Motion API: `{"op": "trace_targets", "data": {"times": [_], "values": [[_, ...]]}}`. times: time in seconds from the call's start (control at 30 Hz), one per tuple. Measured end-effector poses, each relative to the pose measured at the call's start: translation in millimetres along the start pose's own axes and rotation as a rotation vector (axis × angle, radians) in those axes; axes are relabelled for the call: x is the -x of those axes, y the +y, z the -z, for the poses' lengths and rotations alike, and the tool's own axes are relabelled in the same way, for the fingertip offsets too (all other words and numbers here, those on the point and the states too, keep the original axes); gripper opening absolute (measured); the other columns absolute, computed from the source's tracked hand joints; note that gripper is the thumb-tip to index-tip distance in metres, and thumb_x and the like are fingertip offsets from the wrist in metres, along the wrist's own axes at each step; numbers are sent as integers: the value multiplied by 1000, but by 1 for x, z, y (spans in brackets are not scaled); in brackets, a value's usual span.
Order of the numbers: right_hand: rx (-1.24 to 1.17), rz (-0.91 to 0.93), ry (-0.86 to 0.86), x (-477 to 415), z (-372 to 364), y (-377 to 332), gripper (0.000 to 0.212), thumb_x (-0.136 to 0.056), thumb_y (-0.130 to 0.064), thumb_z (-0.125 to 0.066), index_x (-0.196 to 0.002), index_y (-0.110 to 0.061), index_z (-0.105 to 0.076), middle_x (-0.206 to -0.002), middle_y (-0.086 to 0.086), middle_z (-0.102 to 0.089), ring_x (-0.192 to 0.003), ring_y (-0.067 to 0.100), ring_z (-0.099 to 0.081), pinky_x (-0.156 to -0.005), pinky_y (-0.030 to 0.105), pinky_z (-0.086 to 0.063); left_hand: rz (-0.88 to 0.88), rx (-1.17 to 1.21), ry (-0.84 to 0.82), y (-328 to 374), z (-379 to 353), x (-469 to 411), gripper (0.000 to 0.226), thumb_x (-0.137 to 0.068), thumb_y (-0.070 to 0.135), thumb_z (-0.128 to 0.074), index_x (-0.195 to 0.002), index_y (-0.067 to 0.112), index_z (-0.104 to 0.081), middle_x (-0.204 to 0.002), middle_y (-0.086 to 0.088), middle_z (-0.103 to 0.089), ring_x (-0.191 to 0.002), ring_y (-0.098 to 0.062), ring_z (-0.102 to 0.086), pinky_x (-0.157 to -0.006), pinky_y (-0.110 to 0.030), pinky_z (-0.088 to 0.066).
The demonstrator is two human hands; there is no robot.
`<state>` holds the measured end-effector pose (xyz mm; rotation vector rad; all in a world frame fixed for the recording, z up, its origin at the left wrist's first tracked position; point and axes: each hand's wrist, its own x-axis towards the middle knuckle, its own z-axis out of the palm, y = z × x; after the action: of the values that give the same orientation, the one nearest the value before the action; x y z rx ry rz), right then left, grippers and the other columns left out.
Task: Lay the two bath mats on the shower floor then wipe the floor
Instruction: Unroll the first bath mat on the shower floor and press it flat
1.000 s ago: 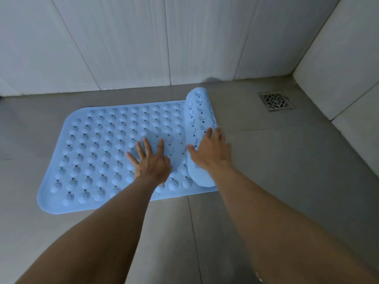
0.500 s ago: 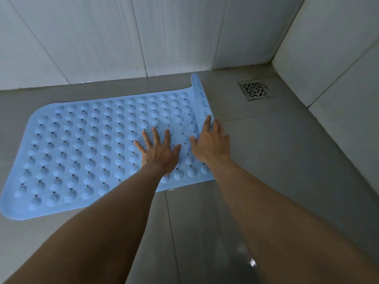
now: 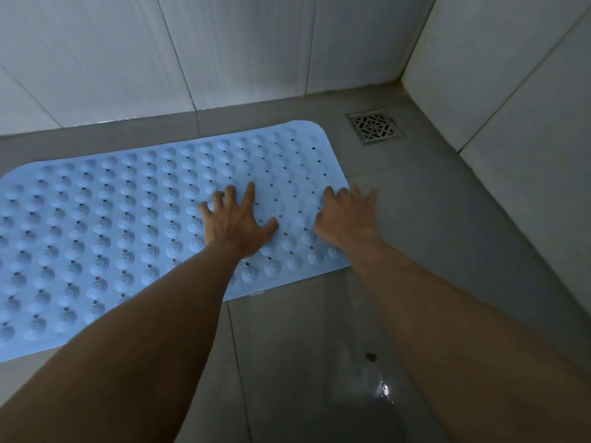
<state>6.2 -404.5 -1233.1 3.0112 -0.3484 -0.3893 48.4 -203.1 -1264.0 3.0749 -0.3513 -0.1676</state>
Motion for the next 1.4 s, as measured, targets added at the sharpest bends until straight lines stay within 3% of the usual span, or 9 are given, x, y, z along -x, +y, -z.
{"op": "trace_targets", "data": {"times": [0.07,0.17,0.3,0.57,0.77,0.87,1.0,1.13,1.4], "values": [[-90,24,20,-8,-3,0,61,-101,-46,-31,-150,-11,-32,-162,18,-21,-151,35,-12,-119,62,-12,-19,-41,-4,-6,3,-10,97,-72,88,-24,-153,35,-23,-157,-14,-19,-145,-38,-14,-117,-63,-12],[-248,96,-74,-20,-9,-2,68,-104,-52,-23,-160,-19,-4,-167,12,13,-153,31,11,-122,56,-1,-16,2,-76,-12,-5,-19,96,-72,93,-18,-151,39,-16,-165,-12,9,-150,-42,14,-112,-68,12],[-276,96,-135,-29,-27,-3,65,-103,-57,-12,-157,-33,16,-164,7,26,-151,28,21,-121,54,11,6,73,-68,-13,-16,-17,96,-76,91,-7,-156,38,0,-167,-8,12,-150,-41,16,-115,-69,6],[-262,85,-101,-29,-31,-4,65,-103,-57,-12,-157,-34,15,-165,6,24,-152,28,20,-121,53,12,14,52,-99,-13,-13,-18,97,-73,93,-2,-155,42,14,-166,-5,18,-150,-38,20,-116,-67,8],[-207,104,-8,-29,-16,-30,65,-104,-36,-27,-160,-19,1,-167,14,9,-153,31,11,-122,56,3,-8,115,-20,-33,-2,-13,73,-93,72,-10,-158,39,-1,-168,-6,1,-153,-31,1,-120,-60,-4],[-218,143,12,-33,-4,-70,64,-104,-34,-27,-160,-18,-1,-167,14,7,-154,31,8,-123,55,2,51,157,60,-68,5,-11,67,-99,63,-14,-159,33,-10,-167,-9,-7,-152,-31,-7,-122,-57,-7],[-238,239,8,-46,11,-147,65,-104,-45,-23,-160,-20,-2,-167,13,6,-154,32,6,-122,57,2,144,142,63,-141,14,-11,63,-102,57,-16,-159,31,-14,-166,-11,-10,-153,-31,-5,-122,-56,-3],[-218,347,6,-62,26,-226,70,-103,-54,-26,-160,-24,0,-167,12,10,-153,33,7,-121,59,1,252,119,111,-223,22,-15,58,-103,51,-23,-157,27,-23,-163,-13,-19,-149,-33,-15,-121,-54,-12],[-114,480,-23,-103,44,-334,72,-98,-68,-13,-159,-34,2,-167,6,13,-152,33,16,-118,64,7,311,125,5,-333,12,-45,66,-101,58,-19,-159,32,-2,-166,-11,15,-152,-32,16,-121,-56,5]]}}
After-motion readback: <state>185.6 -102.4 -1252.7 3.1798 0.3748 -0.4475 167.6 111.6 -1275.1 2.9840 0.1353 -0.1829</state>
